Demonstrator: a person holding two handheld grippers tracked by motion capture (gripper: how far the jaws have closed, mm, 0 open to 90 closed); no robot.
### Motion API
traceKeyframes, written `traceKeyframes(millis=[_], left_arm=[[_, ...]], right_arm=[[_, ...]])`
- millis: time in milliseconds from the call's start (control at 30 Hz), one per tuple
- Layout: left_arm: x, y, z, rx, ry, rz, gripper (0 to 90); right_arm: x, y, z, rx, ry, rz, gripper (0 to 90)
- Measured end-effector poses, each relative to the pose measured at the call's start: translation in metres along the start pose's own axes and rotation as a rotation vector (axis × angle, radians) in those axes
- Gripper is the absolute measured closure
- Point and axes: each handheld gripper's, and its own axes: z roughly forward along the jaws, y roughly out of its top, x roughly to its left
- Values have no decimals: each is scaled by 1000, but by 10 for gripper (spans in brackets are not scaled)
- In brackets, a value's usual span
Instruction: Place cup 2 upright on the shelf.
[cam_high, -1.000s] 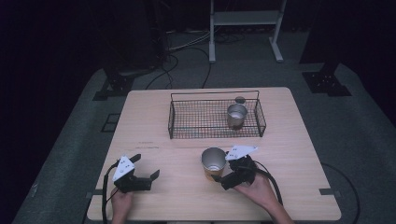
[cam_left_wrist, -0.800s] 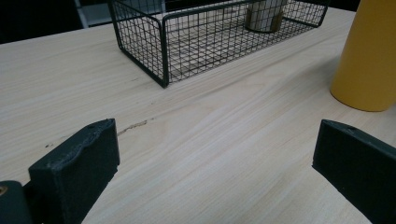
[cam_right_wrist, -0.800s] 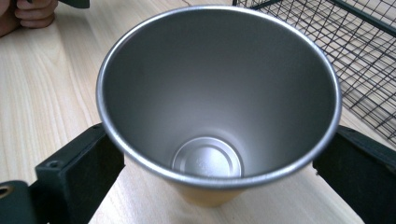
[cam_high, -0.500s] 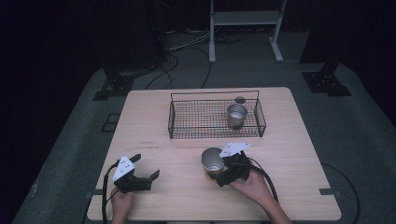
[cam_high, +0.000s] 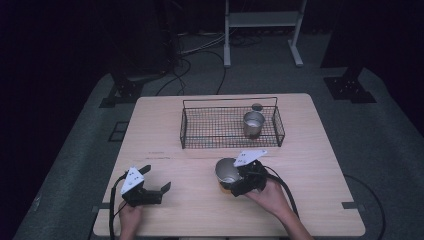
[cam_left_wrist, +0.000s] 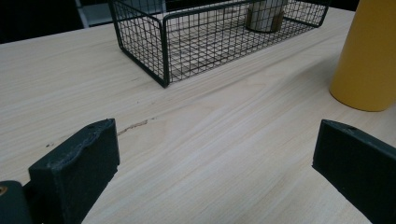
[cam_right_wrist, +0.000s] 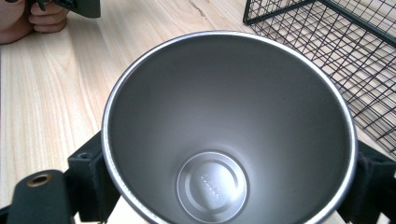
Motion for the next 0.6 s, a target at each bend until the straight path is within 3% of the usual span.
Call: traceKeyframes(millis=[600], left_arm=[[0,0,0,-2,0,3,0]], right_arm=[[-4,14,-12,41,1,-22,131]])
